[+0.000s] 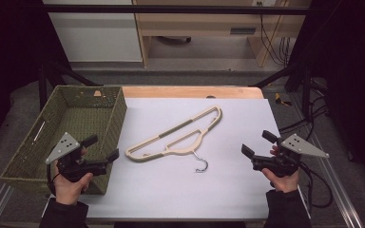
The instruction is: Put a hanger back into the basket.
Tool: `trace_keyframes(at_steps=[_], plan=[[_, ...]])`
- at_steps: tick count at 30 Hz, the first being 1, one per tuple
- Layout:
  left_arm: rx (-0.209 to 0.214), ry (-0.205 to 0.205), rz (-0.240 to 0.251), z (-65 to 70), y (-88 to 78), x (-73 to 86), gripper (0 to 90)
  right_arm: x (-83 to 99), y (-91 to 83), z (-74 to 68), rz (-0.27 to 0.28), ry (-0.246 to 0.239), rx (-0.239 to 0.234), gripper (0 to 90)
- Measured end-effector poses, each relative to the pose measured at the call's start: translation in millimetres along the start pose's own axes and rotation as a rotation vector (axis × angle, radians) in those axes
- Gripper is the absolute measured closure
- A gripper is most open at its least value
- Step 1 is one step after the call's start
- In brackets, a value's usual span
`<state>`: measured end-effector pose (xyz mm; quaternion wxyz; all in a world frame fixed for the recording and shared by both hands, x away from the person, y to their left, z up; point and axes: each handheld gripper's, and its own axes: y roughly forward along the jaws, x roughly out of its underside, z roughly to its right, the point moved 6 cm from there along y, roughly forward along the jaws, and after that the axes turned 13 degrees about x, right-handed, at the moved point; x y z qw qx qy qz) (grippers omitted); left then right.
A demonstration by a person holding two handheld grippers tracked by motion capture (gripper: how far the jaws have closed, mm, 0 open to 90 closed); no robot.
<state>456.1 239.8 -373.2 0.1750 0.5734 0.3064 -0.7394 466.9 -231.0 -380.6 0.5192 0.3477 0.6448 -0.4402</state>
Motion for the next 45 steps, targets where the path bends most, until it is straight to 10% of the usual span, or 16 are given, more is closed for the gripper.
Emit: trace_keyframes(at_steps=[15, 28, 45], plan=[[-0.008, 0.007, 0.011, -2.5, -4.8, -1.7, 4.6, -3.1, 15.6, -23.8, -0.028, -0.021, 0.036, 7.4], [-0.012, 0.021, -0.003, -2.7, -5.3, -1.9, 4.5, 11.7, 63.1, -73.3, -0.164, -0.128, -0.011, 13.4], [-0.015, 0.022, -0.001, -3.0, -5.4, -1.4, 4.2, 55.3, 123.5, -98.6, -0.335, -0.184, -0.015, 26.6]])
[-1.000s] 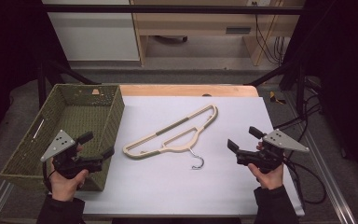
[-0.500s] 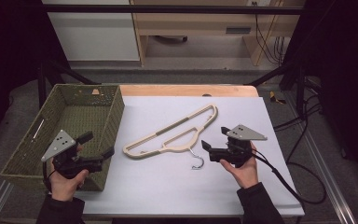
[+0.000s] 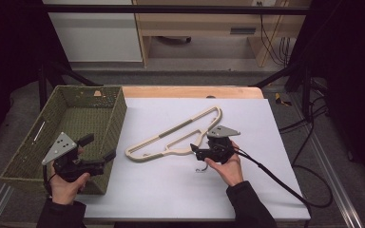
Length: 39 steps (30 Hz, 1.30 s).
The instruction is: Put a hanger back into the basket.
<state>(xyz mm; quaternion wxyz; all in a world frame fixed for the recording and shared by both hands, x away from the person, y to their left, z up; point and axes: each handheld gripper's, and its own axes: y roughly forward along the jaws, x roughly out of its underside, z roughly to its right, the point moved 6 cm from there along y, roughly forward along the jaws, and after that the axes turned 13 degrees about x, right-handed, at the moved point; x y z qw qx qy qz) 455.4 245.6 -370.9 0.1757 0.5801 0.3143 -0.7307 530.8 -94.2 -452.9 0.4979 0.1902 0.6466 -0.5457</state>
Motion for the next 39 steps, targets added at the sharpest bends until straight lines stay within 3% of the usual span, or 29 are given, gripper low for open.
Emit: trace_keyframes(at_steps=[5, 10, 16, 27, 32, 39], plan=[[0.003, 0.007, -0.006, 1.6, 0.4, -0.2, 4.3, 11.0, 9.8, -5.5, -0.040, -0.018, 0.003, 29.4], [0.005, 0.011, -0.007, 2.7, 0.9, -0.4, 4.3, 26.0, 22.8, -9.7, -0.091, -0.055, 0.010, 38.3], [0.007, 0.010, -0.011, 3.5, 2.8, 0.4, 4.3, 34.1, 28.4, -4.4, -0.143, -0.028, 0.024, 51.4], [0.012, 0.013, -0.018, 5.0, 4.3, 1.2, 4.4, 44.7, 38.7, -8.6, -0.207, 0.018, 0.003, 69.0], [0.016, 0.015, -0.025, 6.3, 6.4, 2.2, 4.5, 49.0, 42.4, -10.2, -0.219, 0.003, -0.011, 78.4], [0.019, 0.017, -0.036, 7.7, 9.5, 3.6, 4.6, 48.7, 41.6, -11.1, -0.224, 0.026, -0.017, 88.0]])
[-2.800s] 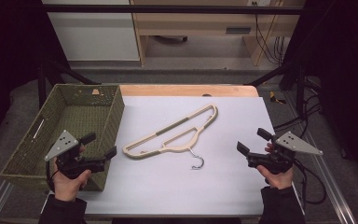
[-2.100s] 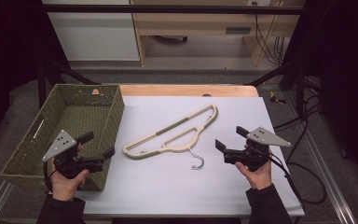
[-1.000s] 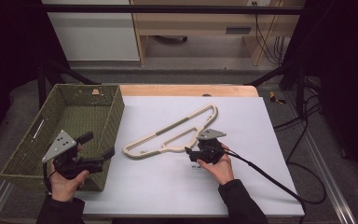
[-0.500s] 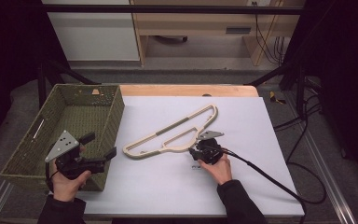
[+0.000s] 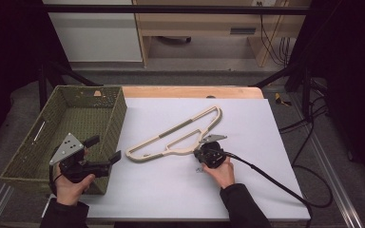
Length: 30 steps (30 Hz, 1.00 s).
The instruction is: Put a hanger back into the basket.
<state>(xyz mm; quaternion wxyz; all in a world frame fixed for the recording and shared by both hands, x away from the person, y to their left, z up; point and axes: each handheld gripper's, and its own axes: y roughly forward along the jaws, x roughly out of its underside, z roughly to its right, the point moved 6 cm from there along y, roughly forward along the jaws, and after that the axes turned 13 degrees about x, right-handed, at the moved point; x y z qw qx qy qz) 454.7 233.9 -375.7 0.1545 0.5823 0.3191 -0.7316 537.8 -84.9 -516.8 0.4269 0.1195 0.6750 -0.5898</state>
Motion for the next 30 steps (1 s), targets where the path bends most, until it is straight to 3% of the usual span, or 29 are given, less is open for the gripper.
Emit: trace_keyframes(at_steps=[10, 19, 25, 30], plan=[[0.011, 0.006, -0.015, 3.6, 5.0, 1.4, 4.7, -5.8, -7.6, 1.8, 0.024, 0.024, -0.001, 88.8], [0.039, 0.026, -0.044, 16.7, 17.3, 2.2, 5.0, -14.2, -19.4, 7.2, 0.043, 0.014, 0.003, 88.9], [0.078, 0.047, -0.094, 31.4, 36.1, 8.3, 5.1, -16.4, -24.3, 10.1, 0.027, -0.004, 0.012, 88.9], [0.102, 0.056, -0.133, 39.8, 49.6, 15.3, 5.2, -19.5, -28.6, 11.5, 0.052, -0.022, 0.007, 89.0]])
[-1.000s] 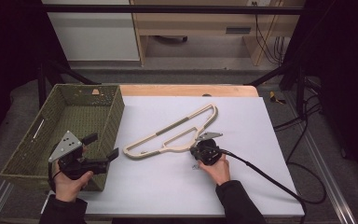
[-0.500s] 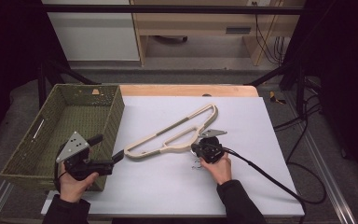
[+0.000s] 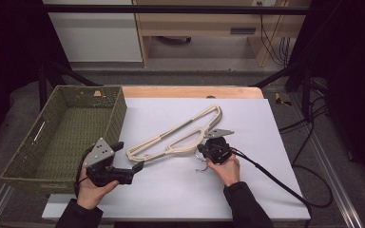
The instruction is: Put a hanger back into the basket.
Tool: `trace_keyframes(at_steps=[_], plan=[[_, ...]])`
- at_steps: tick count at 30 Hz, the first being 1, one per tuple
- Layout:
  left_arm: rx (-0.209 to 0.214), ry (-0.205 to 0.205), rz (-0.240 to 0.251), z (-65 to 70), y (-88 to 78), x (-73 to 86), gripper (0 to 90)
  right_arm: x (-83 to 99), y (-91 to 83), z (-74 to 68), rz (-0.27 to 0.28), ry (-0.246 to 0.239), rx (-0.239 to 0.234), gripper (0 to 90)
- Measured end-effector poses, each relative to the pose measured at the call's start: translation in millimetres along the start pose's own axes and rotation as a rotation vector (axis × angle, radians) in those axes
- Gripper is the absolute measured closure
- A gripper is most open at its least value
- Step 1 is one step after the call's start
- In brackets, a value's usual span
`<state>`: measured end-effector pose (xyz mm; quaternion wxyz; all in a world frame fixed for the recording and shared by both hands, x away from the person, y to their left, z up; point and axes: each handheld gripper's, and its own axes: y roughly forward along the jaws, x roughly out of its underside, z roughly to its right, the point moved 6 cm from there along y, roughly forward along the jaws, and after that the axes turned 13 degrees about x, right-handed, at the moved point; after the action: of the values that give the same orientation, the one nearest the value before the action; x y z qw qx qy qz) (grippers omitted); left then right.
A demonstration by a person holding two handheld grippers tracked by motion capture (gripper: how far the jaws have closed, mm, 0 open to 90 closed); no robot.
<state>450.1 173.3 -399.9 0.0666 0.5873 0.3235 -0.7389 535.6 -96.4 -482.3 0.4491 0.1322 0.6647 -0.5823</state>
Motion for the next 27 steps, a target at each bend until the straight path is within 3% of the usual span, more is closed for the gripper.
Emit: trace_keyframes(at_steps=[12, 17, 27], plan=[[0.035, 0.027, -0.090, 11.8, 36.7, 5.4, 5.4, -4.6, -8.2, 4.3, 0.028, -0.052, -0.011, 89.2], [0.053, 0.033, -0.148, 13.6, 56.4, 7.0, 5.6, -7.2, -11.9, 5.4, 0.027, -0.068, -0.009, 89.2], [0.089, 0.076, -0.299, 6.5, 116.9, 2.5, 8.1, -8.8, -14.9, 5.9, 0.033, -0.076, -0.010, 89.2]])
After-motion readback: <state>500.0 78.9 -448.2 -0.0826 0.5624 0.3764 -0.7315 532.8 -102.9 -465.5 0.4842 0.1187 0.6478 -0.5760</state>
